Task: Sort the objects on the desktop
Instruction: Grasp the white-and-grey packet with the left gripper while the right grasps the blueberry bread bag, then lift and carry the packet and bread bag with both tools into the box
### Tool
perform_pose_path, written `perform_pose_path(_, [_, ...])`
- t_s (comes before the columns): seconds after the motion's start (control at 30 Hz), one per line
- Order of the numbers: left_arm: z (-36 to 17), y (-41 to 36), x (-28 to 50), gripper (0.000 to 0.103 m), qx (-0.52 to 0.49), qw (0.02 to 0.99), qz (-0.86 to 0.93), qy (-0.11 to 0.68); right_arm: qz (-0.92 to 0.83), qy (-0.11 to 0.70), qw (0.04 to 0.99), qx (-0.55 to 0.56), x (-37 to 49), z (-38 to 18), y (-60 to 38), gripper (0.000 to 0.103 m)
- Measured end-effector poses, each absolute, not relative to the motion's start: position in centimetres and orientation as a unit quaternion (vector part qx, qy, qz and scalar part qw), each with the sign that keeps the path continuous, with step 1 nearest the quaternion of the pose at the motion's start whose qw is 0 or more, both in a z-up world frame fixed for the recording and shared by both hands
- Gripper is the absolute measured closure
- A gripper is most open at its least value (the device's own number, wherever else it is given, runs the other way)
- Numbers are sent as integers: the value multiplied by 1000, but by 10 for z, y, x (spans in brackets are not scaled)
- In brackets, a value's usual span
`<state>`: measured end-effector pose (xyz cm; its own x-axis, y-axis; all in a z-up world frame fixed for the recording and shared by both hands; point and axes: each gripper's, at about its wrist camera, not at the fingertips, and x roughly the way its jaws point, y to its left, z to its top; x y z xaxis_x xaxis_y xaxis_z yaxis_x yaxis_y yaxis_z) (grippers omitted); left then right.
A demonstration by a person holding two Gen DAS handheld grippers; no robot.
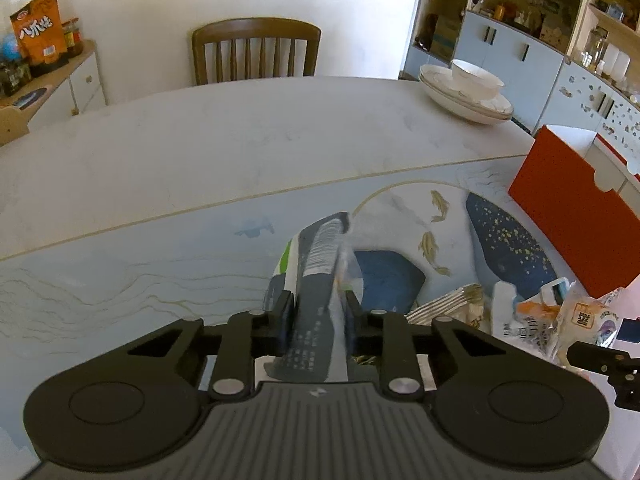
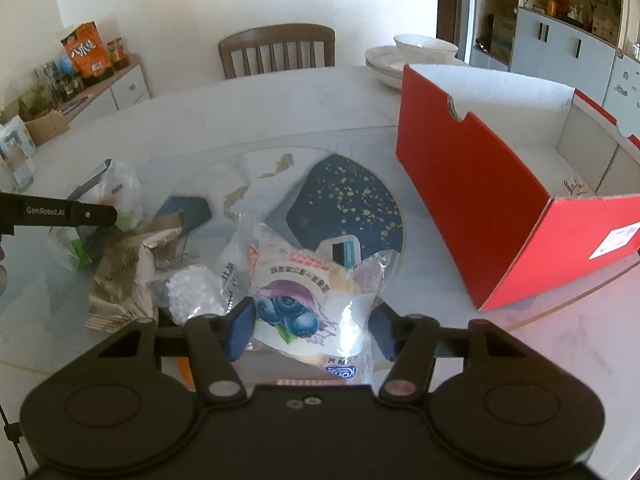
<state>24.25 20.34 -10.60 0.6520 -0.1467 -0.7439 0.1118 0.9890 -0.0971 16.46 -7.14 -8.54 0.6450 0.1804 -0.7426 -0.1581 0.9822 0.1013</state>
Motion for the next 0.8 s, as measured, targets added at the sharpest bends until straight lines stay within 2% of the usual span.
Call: perform_pose_path(0.8, [-47, 167, 185, 81, -31, 924, -95, 369, 112, 370, 921, 39, 142, -35, -114, 44])
